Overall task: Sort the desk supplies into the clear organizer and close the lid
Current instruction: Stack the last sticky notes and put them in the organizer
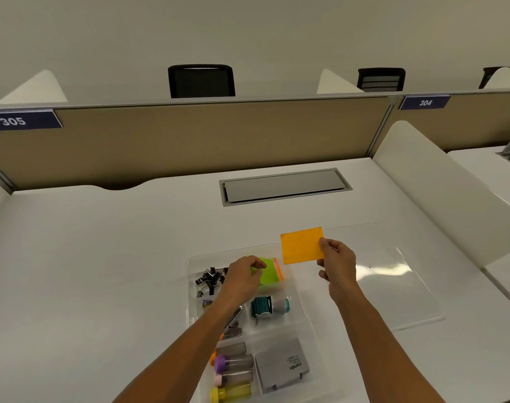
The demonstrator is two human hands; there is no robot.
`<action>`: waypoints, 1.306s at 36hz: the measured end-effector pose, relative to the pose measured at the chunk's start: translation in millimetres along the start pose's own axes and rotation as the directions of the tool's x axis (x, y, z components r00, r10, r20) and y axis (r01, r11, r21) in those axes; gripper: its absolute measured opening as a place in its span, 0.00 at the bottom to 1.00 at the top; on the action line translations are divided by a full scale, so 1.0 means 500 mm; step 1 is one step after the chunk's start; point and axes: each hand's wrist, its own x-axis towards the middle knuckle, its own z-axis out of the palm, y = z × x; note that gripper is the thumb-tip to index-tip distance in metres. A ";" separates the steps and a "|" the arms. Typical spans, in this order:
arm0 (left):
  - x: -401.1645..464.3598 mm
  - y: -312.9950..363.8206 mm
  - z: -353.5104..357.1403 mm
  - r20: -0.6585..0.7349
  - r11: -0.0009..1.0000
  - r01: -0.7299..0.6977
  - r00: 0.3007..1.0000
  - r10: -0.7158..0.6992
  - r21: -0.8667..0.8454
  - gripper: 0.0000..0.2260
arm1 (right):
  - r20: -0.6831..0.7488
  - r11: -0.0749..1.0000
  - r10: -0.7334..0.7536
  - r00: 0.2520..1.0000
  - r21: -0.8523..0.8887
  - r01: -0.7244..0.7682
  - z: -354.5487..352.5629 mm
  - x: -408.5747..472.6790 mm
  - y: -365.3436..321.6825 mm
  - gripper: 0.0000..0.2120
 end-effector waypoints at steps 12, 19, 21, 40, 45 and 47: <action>-0.029 0.019 -0.003 -0.043 0.997 -0.081 0.996 0.082 0.015 0.11 | 0.045 1.000 0.027 0.999 -0.001 -0.027 0.017 -0.013 0.010 0.05; -0.047 0.011 -0.029 -0.109 0.996 -0.061 0.993 0.054 -0.060 0.10 | 0.127 0.994 0.022 0.992 -0.106 -0.009 0.042 -0.028 0.021 0.05; -0.051 0.005 -0.035 -0.126 0.996 -0.056 0.991 0.046 -0.074 0.10 | 0.171 0.989 0.028 0.985 -0.150 -0.002 0.050 -0.034 0.029 0.06; -0.104 -0.065 -0.073 -0.255 0.989 0.014 0.966 -0.051 -0.145 0.08 | 0.307 0.854 0.007 0.952 -0.498 0.154 0.078 -0.051 0.074 0.20; -0.121 -0.063 -0.076 -0.271 0.987 0.014 0.961 -0.057 -0.159 0.08 | 0.366 0.740 -0.046 0.930 -0.613 0.278 0.077 -0.065 0.073 0.14; -0.127 -0.064 -0.076 -0.282 0.985 0.014 0.957 -0.062 -0.170 0.08 | 0.391 0.688 -0.042 0.919 -0.656 0.311 0.077 -0.068 0.073 0.19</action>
